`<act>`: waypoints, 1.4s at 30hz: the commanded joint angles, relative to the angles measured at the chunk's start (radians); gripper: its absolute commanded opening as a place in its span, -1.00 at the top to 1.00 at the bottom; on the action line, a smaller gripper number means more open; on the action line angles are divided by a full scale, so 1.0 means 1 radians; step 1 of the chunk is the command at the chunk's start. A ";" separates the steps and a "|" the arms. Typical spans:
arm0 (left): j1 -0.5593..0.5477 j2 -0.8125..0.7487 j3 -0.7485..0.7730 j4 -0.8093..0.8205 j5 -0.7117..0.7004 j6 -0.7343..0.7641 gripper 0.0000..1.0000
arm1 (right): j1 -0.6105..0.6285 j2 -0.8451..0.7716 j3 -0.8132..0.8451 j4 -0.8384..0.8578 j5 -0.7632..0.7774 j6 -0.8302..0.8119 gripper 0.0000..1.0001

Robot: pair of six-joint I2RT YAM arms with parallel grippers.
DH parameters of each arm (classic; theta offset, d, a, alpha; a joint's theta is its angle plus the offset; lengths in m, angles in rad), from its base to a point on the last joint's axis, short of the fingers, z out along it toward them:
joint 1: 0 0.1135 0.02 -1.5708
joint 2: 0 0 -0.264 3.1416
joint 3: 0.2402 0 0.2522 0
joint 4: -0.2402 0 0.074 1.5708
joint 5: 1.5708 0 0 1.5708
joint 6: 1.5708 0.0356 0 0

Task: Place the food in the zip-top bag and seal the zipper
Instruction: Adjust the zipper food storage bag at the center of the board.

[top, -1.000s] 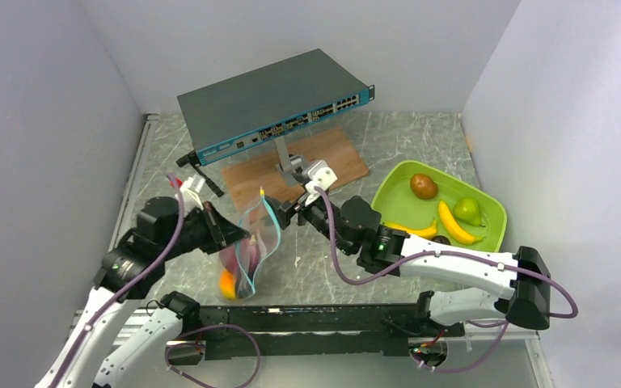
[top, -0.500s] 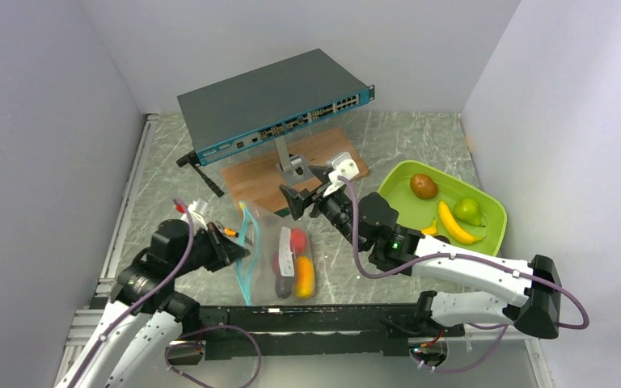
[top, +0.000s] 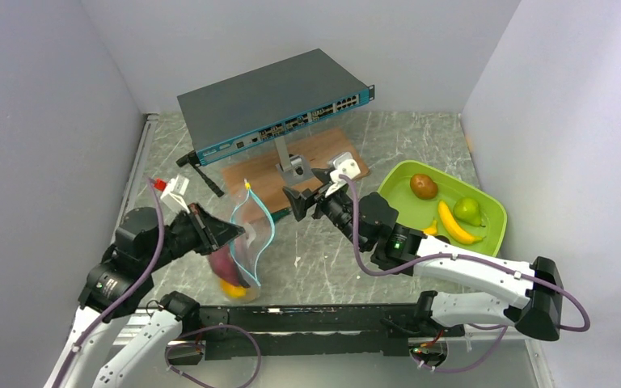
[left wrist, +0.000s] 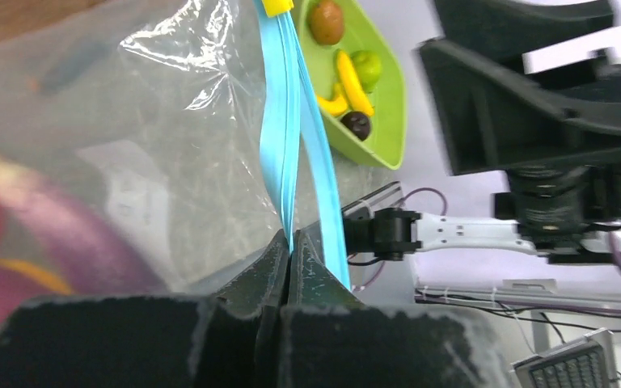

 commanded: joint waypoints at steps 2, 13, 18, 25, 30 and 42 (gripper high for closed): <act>0.000 -0.039 -0.173 -0.040 -0.052 0.009 1.00 | -0.010 -0.035 -0.004 0.006 0.000 0.017 -0.61; 0.000 0.087 0.015 0.052 0.090 0.013 1.00 | -0.024 -0.039 -0.014 0.010 -0.004 0.027 -0.61; 0.000 0.125 0.105 0.066 0.111 0.025 1.00 | -0.026 -0.050 -0.015 -0.008 0.002 0.030 -0.61; 0.000 0.055 -0.226 0.185 0.110 -0.053 1.00 | -0.033 -0.081 -0.004 -0.092 0.064 0.068 -0.63; -0.001 0.009 -0.369 0.244 0.110 -0.109 1.00 | -0.051 -0.071 0.048 -0.283 0.152 0.129 -0.70; -0.001 0.014 -0.126 0.056 0.010 -0.003 1.00 | -0.272 0.078 0.185 -0.729 0.238 0.423 -0.74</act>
